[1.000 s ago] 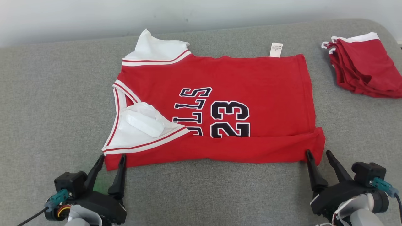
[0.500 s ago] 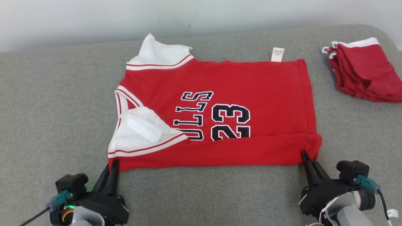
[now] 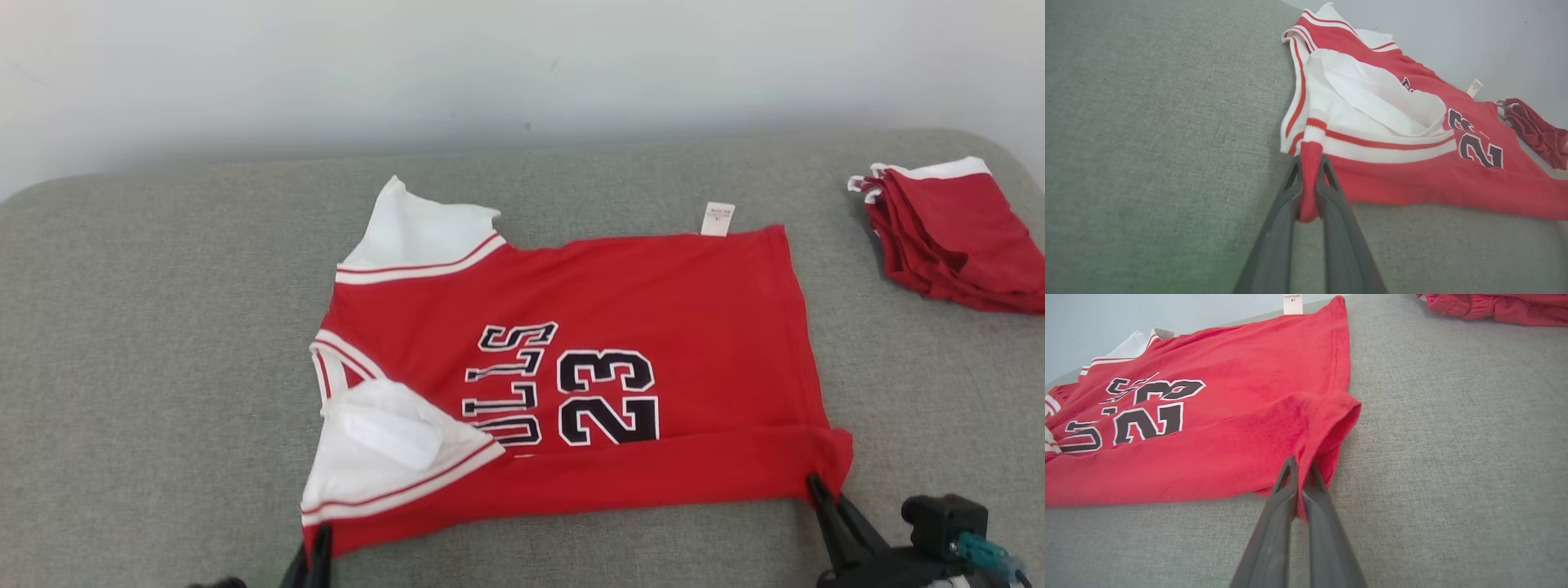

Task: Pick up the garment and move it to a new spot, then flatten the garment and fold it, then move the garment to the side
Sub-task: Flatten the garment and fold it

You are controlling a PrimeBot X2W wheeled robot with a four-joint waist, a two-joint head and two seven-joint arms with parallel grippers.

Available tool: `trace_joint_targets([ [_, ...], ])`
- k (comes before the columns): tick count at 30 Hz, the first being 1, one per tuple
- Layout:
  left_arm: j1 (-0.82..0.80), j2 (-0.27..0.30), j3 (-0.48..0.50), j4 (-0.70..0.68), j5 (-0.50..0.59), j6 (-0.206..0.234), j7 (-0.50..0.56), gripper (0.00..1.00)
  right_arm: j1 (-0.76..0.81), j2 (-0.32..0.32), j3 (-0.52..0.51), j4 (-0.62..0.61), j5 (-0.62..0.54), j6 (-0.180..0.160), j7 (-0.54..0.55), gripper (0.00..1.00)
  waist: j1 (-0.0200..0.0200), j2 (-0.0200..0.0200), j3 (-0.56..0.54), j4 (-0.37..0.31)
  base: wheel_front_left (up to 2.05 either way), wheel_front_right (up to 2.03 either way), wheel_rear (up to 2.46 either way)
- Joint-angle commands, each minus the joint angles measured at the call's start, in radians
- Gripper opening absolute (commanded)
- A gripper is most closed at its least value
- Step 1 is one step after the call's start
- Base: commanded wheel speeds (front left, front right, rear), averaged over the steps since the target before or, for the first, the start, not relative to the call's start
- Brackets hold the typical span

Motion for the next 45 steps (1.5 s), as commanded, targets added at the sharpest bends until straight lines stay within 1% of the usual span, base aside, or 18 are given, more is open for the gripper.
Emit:
trace_joint_targets([
  [1, 0.02, -0.006, 0.002, -0.006, 0.011, 0.006, -0.003, 0.0, 0.023, -0.007, -0.007, -0.013, -0.003, -0.003, 0.006, 0.0, 0.0001, 0.0, -0.01, 0.011, 0.0, 0.0, 0.0],
  [7, 0.075, -0.025, 0.001, -0.022, 0.026, 0.007, -0.003, 0.0, 0.131, 0.0, -0.046, -0.125, -0.025, -0.003, 0.06, 0.0, 0.0001, 0.0, -0.017, 0.018, 0.0, 0.0, 0.0],
  [10, 0.078, -0.029, 0.009, -0.02, 0.036, 0.008, -0.003, 0.0, 0.156, 0.012, -0.073, -0.155, -0.04, -0.003, 0.08, 0.0, 0.0001, 0.0, -0.02, 0.016, 0.0, 0.0, 0.0],
  [11, 0.079, -0.03, 0.012, -0.019, 0.038, 0.01, -0.003, 0.0, 0.16, 0.015, -0.081, -0.162, -0.046, -0.003, 0.083, 0.04, 0.0001, 0.0, -0.022, 0.016, 0.0, 0.0, 0.0],
  [12, 0.08, -0.03, 0.014, -0.018, 0.039, 0.011, -0.003, 0.0, 0.164, 0.017, -0.086, -0.164, -0.052, -0.003, 0.086, 0.16, 0.0001, 0.0, -0.024, 0.014, 0.0, 0.0, 0.0],
  [13, 0.079, -0.027, 0.021, -0.02, 0.041, 0.012, -0.003, 0.0, 0.168, 0.018, -0.092, -0.166, -0.059, -0.003, 0.09, 0.0, 0.0001, 0.0, -0.026, 0.013, 0.0, 0.0, 0.0],
  [17, 0.088, -0.017, 0.045, -0.022, 0.047, 0.012, -0.003, 0.0, 0.164, 0.026, -0.114, -0.174, -0.076, -0.003, 0.092, 0.0, 0.0001, 0.0, -0.031, 0.008, 0.0, 0.0, 0.0],
  [18, 0.091, -0.016, 0.044, -0.022, 0.051, 0.013, -0.003, 0.0, 0.165, 0.029, -0.117, -0.174, -0.081, -0.003, 0.092, 0.07, 0.0001, 0.0, -0.033, 0.007, 0.0, 0.0, 0.0],
  [19, 0.092, -0.014, 0.044, -0.027, 0.057, 0.012, -0.003, 0.38, 0.165, 0.032, -0.118, -0.175, -0.083, -0.003, 0.092, 0.43, 0.0001, 0.0, -0.035, 0.006, 0.0, 0.0, 0.0],
  [20, 0.094, -0.014, 0.044, -0.03, 0.064, 0.012, -0.003, 0.85, 0.165, 0.033, -0.12, -0.175, -0.088, -0.003, 0.091, 0.95, 0.0001, 0.0, -0.036, 0.006, 0.0, 0.0, 0.0],
  [21, 0.097, -0.016, 0.044, -0.032, 0.067, 0.012, -0.003, 1.0, 0.167, 0.034, -0.121, -0.174, -0.089, -0.003, 0.089, 1.0, 0.0001, 0.0, -0.038, 0.006, 0.0, 0.0, 0.0],
  [26, 0.108, -0.038, 0.078, -0.08, 0.094, 0.015, -0.003, 1.0, 0.172, 0.041, -0.145, -0.182, -0.102, -0.003, 0.075, 1.0, 0.0001, 0.0, -0.044, 0.009, 0.0, 0.0, 0.0],
  [29, 0.111, -0.046, 0.131, -0.134, 0.13, 0.016, -0.003, 1.0, 0.161, 0.045, -0.161, -0.205, -0.119, -0.003, 0.046, 1.0, 0.0001, 0.0, -0.045, 0.009, 0.0, 0.0, 0.0],
  [34, 0.113, -0.073, 0.221, -0.228, 0.201, 0.011, -0.003, 1.0, 0.139, 0.062, -0.188, -0.252, -0.152, -0.003, -0.036, 1.0, 0.0001, 0.0, -0.054, 0.006, 0.0, 0.0, 0.0],
  [36, 0.111, -0.076, 0.237, -0.241, 0.213, 0.009, -0.003, 1.0, 0.135, 0.064, -0.188, -0.257, -0.165, -0.003, -0.05, 1.0, 0.0001, 0.0, -0.056, 0.006, 0.0, 0.0, 0.0],
  [39, 0.102, -0.082, 0.269, -0.275, 0.27, 0.005, -0.003, 1.0, 0.116, 0.077, -0.186, -0.281, -0.205, -0.003, -0.088, 1.0, 0.0001, 0.0, -0.062, 0.002, 0.0, 0.0, 0.0],
  [42, 0.085, -0.091, 0.293, -0.293, 0.301, -0.001, -0.003, 1.0, 0.108, 0.098, -0.179, -0.293, -0.236, -0.003, -0.111, 1.0, 0.0001, 0.0, -0.067, 0.001, 0.0, 0.0, 0.0],
  [45, 0.073, -0.097, 0.302, -0.301, 0.33, -0.002, -0.003, 1.0, 0.099, 0.109, -0.174, -0.299, -0.256, -0.003, -0.124, 1.0, 0.0001, 0.0, -0.073, -0.002, 0.0, 0.0, 0.0],
])
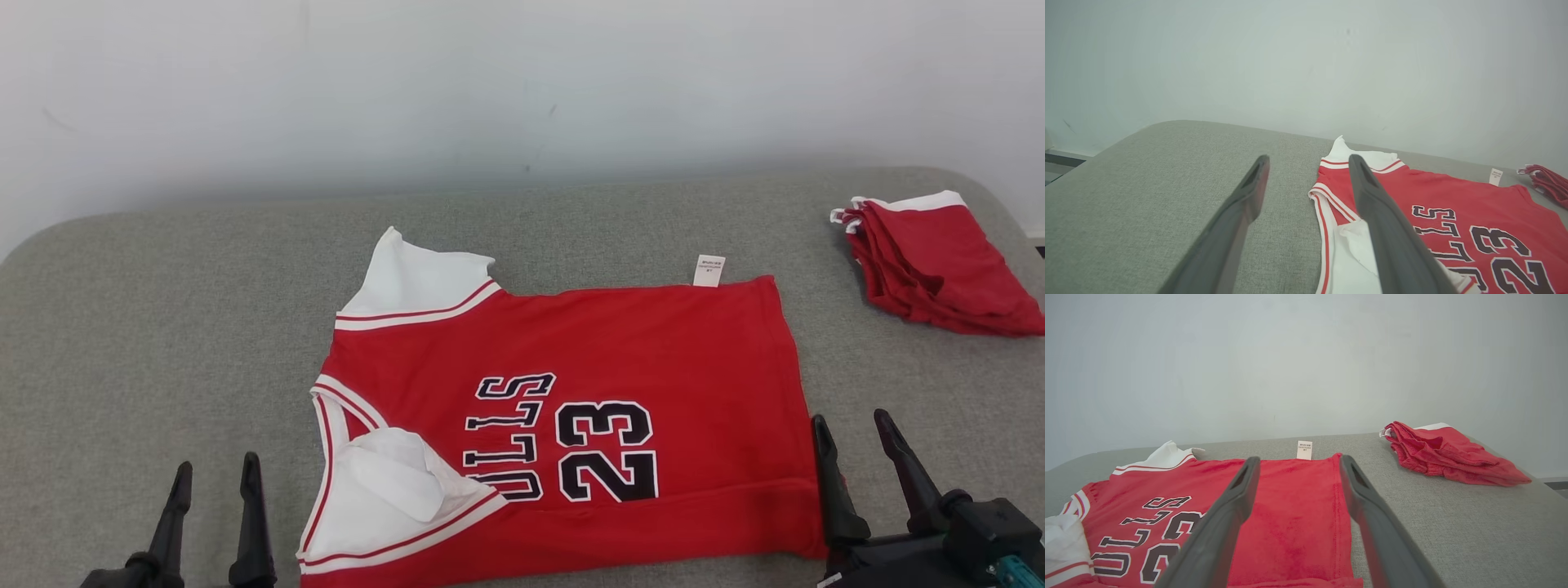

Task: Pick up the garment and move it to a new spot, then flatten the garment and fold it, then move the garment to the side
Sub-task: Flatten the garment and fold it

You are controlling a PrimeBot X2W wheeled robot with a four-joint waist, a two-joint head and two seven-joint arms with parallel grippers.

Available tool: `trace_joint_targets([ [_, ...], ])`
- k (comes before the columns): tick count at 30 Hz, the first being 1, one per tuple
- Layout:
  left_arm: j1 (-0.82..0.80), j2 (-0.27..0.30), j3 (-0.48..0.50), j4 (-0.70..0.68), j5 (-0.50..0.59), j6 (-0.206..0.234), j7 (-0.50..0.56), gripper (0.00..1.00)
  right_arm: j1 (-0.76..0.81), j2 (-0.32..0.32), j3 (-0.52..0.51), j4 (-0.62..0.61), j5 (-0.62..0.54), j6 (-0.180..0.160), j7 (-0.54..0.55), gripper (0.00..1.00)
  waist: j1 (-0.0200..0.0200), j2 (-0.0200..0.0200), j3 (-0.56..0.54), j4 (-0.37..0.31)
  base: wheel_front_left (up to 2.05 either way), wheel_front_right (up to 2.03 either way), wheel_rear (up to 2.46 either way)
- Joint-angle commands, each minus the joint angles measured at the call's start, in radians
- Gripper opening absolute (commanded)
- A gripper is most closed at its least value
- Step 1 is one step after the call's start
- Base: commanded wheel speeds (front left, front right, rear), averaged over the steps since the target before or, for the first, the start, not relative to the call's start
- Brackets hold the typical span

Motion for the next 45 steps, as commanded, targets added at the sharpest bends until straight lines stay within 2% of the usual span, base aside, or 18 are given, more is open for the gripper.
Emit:
trace_joint_targets([
  [1, -0.007, -0.003, -0.001, -0.003, 0.022, -0.002, -0.003, 1.0, -0.008, 0.007, -0.001, -0.004, -0.007, -0.003, -0.009, 1.0, 0.0, 0.0, -0.005, -0.003, 0.0, 0.0, 0.0],
  [7, -0.012, 0.008, -0.012, -0.006, 0.078, -0.008, -0.003, 1.0, -0.017, 0.025, -0.002, -0.004, -0.017, -0.003, -0.015, 1.0, 0.0, 0.0, -0.015, -0.011, 0.0, 0.0, 0.0],
  [19, 0.04, 0.006, -0.005, -0.021, 0.079, -0.007, -0.003, 1.0, 0.024, 0.05, 0.006, -0.017, -0.037, -0.003, -0.017, 1.0, 0.0, 0.0, -0.024, -0.002, 0.0, 0.0, 0.0],
  [37, 0.064, 0.008, 0.0, -0.024, 0.097, -0.006, -0.003, 1.0, 0.039, 0.051, -0.006, -0.002, -0.036, -0.003, -0.017, 1.0, 0.0, 0.0, -0.019, 0.008, 0.0, 0.0, 0.0],
  [42, 0.024, 0.037, -0.002, 0.006, 0.104, -0.006, -0.003, 1.0, 0.011, 0.049, -0.014, 0.022, -0.032, -0.003, -0.017, 1.0, 0.0, 0.0, -0.001, 0.003, 0.0, 0.0, 0.0],
  [45, -0.035, 0.08, -0.021, 0.038, 0.098, -0.006, -0.003, 1.0, -0.043, 0.032, -0.028, 0.07, -0.041, -0.003, -0.016, 1.0, 0.0, 0.0, 0.027, -0.002, 0.0, 0.0, 0.0],
])
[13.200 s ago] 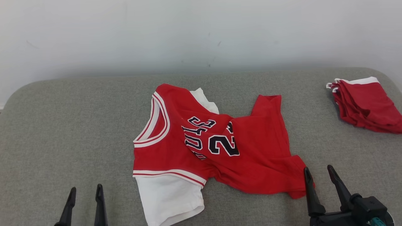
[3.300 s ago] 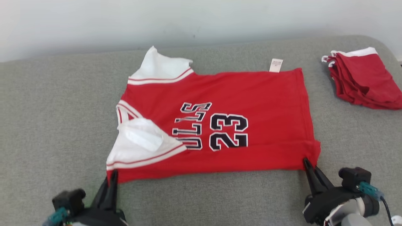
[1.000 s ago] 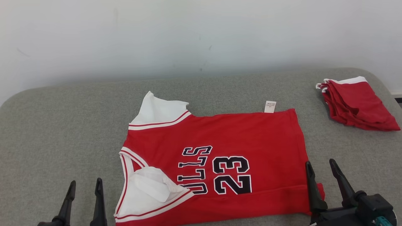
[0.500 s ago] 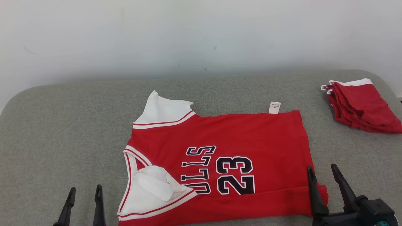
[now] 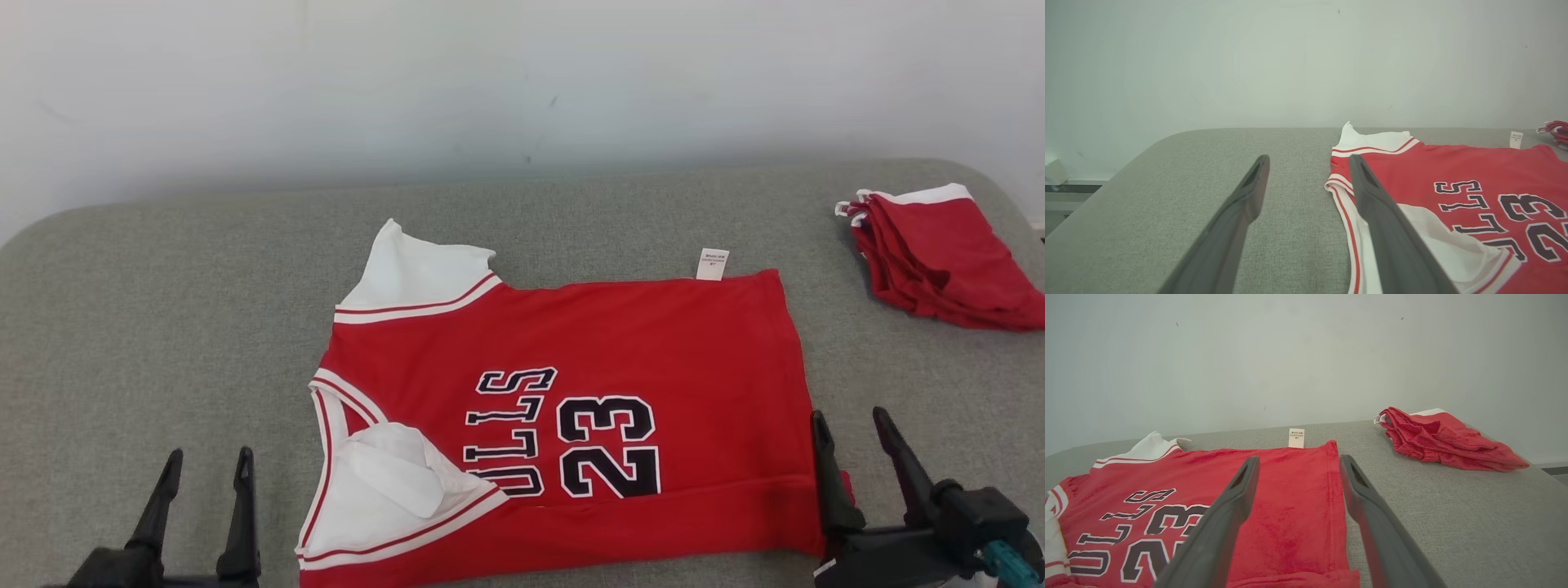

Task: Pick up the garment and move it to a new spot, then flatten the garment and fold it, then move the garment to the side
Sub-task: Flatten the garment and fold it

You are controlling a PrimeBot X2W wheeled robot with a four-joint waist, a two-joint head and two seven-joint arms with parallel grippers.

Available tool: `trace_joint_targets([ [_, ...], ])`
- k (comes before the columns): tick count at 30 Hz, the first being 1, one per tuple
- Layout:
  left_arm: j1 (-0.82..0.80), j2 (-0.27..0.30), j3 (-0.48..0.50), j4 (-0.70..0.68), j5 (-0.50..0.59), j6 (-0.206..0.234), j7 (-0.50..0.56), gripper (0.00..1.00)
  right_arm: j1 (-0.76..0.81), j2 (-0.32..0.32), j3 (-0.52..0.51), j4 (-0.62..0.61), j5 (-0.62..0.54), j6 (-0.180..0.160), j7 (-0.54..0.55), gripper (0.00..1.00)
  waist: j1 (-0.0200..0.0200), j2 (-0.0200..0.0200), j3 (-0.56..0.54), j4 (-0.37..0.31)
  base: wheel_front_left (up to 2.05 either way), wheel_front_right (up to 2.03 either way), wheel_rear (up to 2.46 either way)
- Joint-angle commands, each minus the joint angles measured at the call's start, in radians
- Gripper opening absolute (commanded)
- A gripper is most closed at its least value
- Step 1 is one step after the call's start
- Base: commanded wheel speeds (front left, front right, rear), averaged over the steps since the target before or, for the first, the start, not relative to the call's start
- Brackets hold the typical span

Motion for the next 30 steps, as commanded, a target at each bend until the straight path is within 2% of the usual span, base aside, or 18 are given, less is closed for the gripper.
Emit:
trace_joint_targets([
  [1, -0.026, 0.013, -0.008, 0.008, -0.001, 0.001, -0.003, 1.0, -0.021, -0.008, -0.006, 0.01, -0.009, -0.003, 0.002, 1.0, 0.0, 0.0, 0.021, -0.003, 0.0, 0.0, 0.0],
  [7, -0.234, 0.119, -0.113, 0.073, -0.055, 0.002, 0.021, 1.0, -0.183, -0.043, -0.019, 0.082, -0.011, -0.003, 0.08, 1.0, 0.0, 0.0, 0.125, -0.01, 0.0, 0.0, 0.0],
  [12, -0.457, 0.223, -0.232, 0.133, -0.132, 0.002, 0.074, 1.0, -0.341, -0.095, 0.014, 0.137, 0.014, -0.003, 0.155, 1.0, 0.0, 0.0, 0.227, -0.025, 0.0, 0.0, 0.0],
  [20, -0.809, 0.378, -0.506, 0.222, -0.293, 0.002, 0.198, 1.0, -0.581, -0.168, 0.091, 0.246, 0.084, -0.003, 0.252, 1.0, 0.0, 0.0, 0.365, -0.057, 0.0, 0.0, 0.0],
  [25, -0.999, 0.432, -0.659, 0.292, -0.385, 0.002, 0.258, 1.0, -0.706, -0.194, 0.163, 0.326, 0.124, -0.003, 0.299, 1.0, 0.0, 0.0, 0.431, -0.078, 0.0, 0.0, 0.0],
  [30, -1.13, 0.457, -0.784, 0.375, -0.472, 0.002, 0.306, 1.0, -0.813, -0.186, 0.24, 0.391, 0.158, -0.003, 0.331, 1.0, 0.0, 0.0, 0.482, -0.104, 0.0, 0.0, 0.0],
])
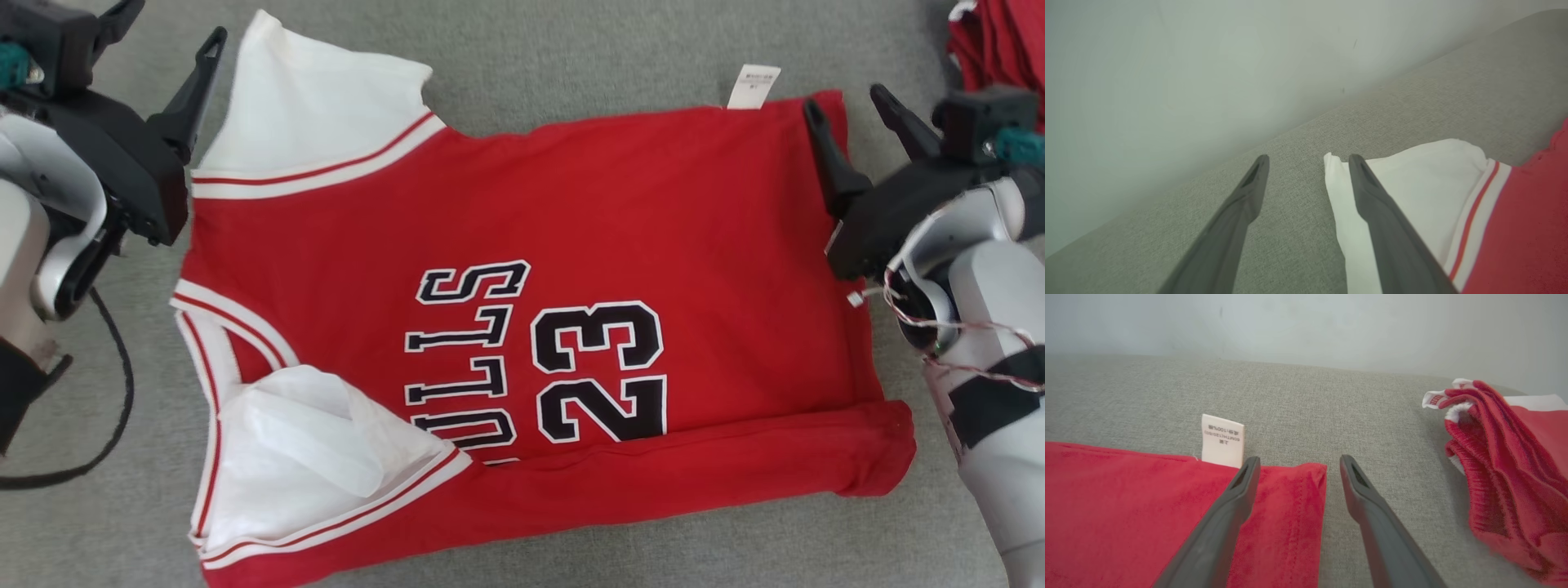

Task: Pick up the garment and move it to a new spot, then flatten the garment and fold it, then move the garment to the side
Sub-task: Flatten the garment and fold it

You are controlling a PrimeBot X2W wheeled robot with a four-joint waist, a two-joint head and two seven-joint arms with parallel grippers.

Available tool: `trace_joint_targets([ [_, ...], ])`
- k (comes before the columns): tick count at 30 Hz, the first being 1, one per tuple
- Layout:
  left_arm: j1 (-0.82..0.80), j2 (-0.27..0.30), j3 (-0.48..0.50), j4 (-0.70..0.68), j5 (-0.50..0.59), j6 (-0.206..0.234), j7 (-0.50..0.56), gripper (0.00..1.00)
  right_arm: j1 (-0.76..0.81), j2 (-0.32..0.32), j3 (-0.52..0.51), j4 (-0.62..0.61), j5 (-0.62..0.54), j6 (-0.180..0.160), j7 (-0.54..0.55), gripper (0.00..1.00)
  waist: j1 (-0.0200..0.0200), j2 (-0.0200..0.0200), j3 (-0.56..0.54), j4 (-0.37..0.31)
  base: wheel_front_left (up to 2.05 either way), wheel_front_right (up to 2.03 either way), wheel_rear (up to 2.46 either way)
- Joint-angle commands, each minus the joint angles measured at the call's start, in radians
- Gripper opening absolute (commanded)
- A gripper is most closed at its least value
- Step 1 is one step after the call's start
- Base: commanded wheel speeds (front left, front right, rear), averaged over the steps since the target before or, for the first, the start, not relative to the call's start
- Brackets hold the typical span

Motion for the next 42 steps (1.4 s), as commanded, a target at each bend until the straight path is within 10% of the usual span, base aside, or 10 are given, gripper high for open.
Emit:
trace_joint_targets([
  [1, -0.044, 0.008, -0.047, 0.034, -0.032, 0.002, 0.015, 1.0, -0.042, 0.008, 0.027, 0.026, 0.019, -0.003, 0.01, 1.0, -0.0004, -0.0002, 0.07, -0.046, 0.0, 0.0, 0.0],
  [15, -0.174, 0.001, -0.237, 0.196, -0.191, 0.002, 0.033, 1.0, -0.177, 0.039, 0.172, 0.143, 0.093, -0.003, 0.022, 1.0, -0.0004, -0.0002, 0.109, -0.077, 0.0, 0.0, 0.0],
  [16, -0.18, -0.002, -0.251, 0.207, -0.201, 0.002, 0.041, 0.9, -0.186, 0.039, 0.18, 0.147, 0.097, -0.003, 0.015, 0.56, -0.0004, -0.0002, 0.11, -0.078, 0.0, 0.0, 0.0],
  [18, -0.19, -0.006, -0.273, 0.223, -0.218, 0.002, 0.038, 0.34, -0.199, 0.036, 0.193, 0.158, 0.105, -0.003, 0.0, 0.0, -0.0004, -0.0002, 0.111, -0.079, 0.0, 0.0, 0.0],
  [19, -0.195, -0.009, -0.285, 0.229, -0.224, 0.002, 0.033, 0.0, -0.205, 0.033, 0.197, 0.166, 0.108, -0.003, -0.005, 0.0, -0.0004, -0.0002, 0.109, -0.079, 0.0, 0.0, 0.0],
  [42, -0.002, 0.014, -0.304, 0.037, -0.343, 0.009, -0.295, 0.0, -0.063, -0.083, 0.267, 0.239, 0.179, -0.003, -0.294, 0.0, -0.0004, -0.0002, -0.086, 0.033, 0.0, 0.0, 0.0],
])
